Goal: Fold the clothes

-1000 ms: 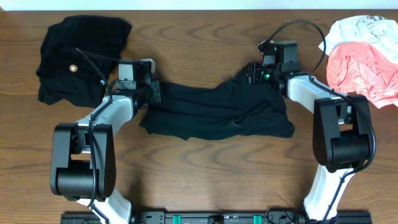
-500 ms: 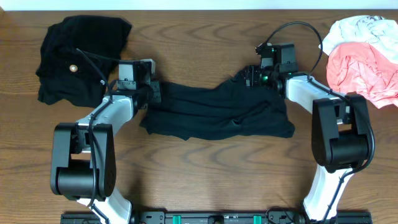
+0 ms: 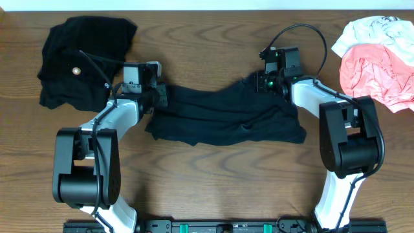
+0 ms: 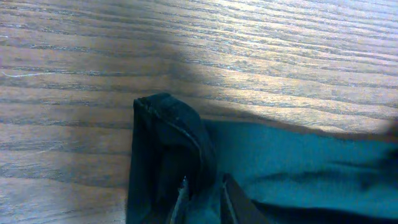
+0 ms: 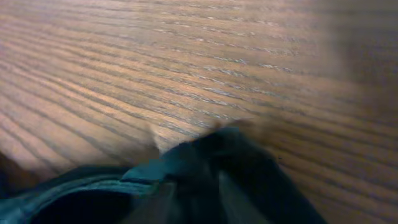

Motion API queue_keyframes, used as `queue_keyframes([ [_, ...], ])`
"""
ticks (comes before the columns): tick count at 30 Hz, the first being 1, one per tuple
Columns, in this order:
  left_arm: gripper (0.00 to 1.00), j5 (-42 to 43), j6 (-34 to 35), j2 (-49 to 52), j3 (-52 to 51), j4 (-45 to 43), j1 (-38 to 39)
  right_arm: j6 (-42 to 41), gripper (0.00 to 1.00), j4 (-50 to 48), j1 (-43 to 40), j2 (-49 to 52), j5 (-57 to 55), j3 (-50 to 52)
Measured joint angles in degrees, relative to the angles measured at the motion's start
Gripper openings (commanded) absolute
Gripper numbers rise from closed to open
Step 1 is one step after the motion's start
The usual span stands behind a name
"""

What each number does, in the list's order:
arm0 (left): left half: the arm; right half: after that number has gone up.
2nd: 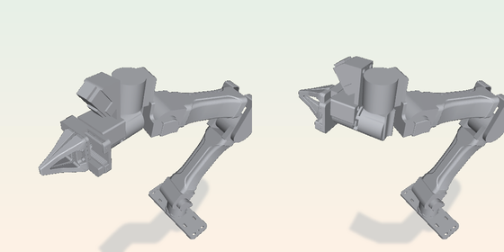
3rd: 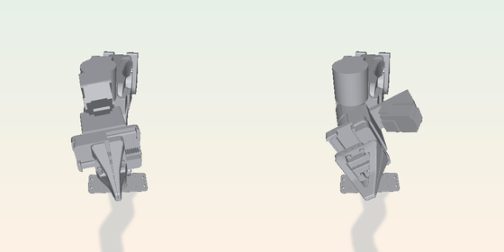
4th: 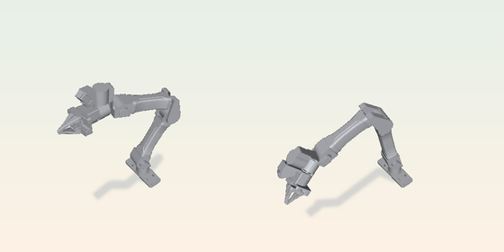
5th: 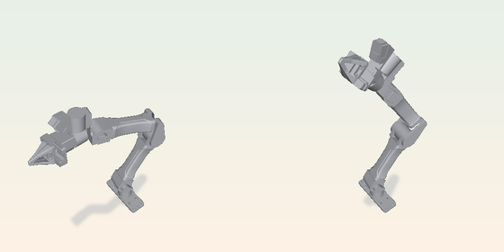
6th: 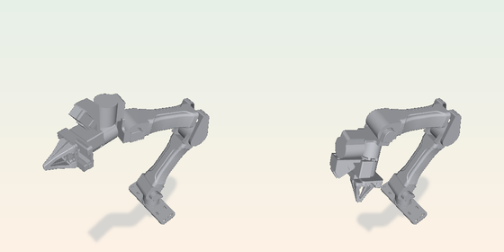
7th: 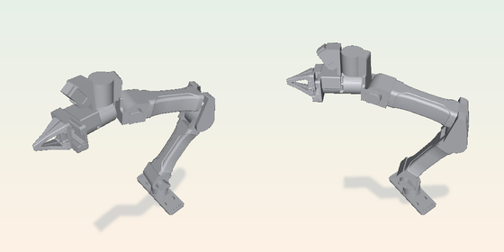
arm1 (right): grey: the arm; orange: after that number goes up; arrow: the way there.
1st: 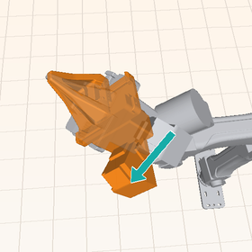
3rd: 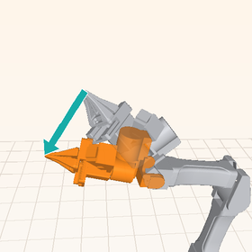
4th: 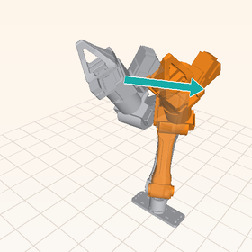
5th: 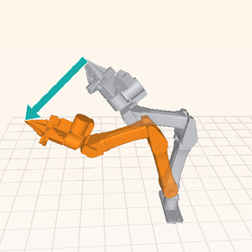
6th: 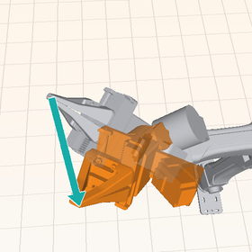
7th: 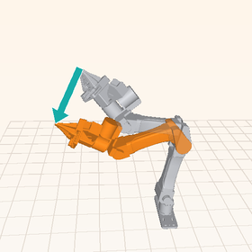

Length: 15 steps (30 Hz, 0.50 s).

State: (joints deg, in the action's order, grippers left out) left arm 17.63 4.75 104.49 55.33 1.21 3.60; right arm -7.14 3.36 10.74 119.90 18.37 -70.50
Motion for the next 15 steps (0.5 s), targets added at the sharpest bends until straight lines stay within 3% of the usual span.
queue_keyframes([
  [1,0.06,-0.04,0.02,0.0,0.0,0.0,0.0,-0.28,0.01,0.07,0.0,0.09,-0.09,0.0],
  [15,0.06,0.0,-0.15,-2.54,0.0,1.05,-0.87,-2.89,0.01,5.4,-1.11,-2.82,0.07,-2.73],
])
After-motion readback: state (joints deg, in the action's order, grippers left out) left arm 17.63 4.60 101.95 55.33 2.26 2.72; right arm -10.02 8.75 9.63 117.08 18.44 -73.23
